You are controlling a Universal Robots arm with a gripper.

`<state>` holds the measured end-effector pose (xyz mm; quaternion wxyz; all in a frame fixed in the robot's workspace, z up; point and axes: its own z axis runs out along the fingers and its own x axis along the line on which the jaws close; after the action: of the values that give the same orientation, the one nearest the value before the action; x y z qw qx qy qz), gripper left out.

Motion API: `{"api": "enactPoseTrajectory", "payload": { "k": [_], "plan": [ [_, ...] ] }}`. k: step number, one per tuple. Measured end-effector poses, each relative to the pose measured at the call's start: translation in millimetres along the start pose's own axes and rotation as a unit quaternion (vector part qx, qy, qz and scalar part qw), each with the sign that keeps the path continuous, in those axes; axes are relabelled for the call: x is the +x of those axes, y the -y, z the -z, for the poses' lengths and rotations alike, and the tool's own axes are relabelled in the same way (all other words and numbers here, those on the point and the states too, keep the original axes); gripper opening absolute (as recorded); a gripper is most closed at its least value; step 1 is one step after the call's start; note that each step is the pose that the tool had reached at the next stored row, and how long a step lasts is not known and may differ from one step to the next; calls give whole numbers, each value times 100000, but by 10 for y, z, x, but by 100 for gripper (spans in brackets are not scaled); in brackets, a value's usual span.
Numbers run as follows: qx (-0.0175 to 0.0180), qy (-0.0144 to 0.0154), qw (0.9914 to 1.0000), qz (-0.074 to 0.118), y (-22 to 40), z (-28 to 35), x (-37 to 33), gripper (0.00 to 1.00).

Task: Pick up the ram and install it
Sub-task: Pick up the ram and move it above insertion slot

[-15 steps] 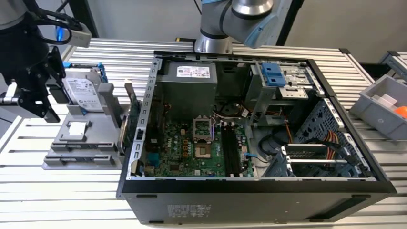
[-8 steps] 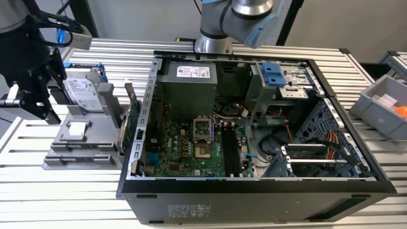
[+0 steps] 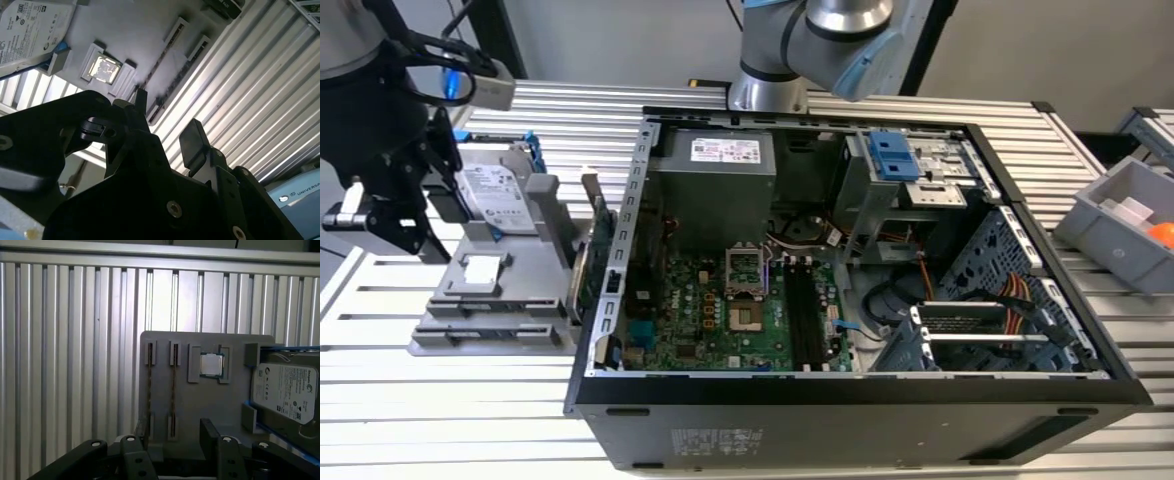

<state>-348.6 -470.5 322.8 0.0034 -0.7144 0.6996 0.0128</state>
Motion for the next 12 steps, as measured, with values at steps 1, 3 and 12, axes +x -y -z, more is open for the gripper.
{"api": "enactPoseTrajectory", "payload": {
  "k": [1,3,12],
  "plan": [
    [1,2,100000,0,0,-8,0,100],
    [4,3,100000,2,0,-23,1,100],
    [2,1,100000,0,1,-45,1,100]
  ]
}}
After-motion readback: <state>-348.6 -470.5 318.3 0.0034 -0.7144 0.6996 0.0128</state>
